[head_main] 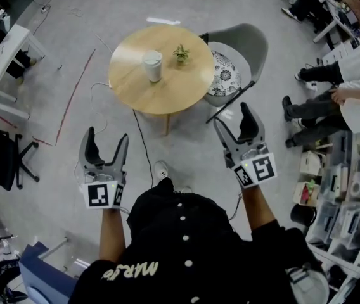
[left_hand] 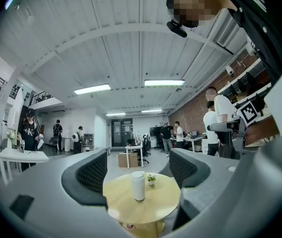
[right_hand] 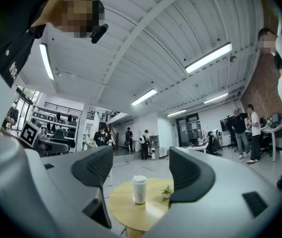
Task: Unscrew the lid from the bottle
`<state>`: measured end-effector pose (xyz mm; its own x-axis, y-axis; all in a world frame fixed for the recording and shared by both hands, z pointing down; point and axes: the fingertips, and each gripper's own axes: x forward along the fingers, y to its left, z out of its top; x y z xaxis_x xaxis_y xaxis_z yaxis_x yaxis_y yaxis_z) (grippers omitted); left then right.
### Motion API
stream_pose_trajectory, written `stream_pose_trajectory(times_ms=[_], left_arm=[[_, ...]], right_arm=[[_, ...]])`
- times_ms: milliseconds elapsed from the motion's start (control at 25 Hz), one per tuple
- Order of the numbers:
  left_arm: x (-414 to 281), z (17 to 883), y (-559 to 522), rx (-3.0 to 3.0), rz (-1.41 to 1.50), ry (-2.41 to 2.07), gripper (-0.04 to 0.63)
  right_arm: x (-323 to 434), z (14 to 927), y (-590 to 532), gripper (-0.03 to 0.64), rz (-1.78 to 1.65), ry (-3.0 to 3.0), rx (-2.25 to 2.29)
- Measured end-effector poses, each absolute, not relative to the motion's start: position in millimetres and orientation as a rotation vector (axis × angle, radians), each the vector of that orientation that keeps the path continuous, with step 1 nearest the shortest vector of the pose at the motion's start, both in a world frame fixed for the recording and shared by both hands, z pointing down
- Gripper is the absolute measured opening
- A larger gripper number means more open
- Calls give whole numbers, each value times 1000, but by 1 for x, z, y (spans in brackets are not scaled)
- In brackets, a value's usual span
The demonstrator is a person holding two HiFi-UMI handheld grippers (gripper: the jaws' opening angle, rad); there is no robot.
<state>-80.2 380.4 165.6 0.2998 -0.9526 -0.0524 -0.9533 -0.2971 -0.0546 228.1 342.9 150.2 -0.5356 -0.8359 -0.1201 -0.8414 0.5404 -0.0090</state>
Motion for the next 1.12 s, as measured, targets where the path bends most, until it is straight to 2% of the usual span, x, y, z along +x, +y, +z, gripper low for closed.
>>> stream_pose_trajectory(times_ms=[720,1120], left_arm=[[-149,161,242,-2532,61,1728,376],[-143,185,196,-2582,19,1721,376]], right_arm=[[157,138,222,339,122,2636,-1515],[162,157,178,339,62,2630,-1559]])
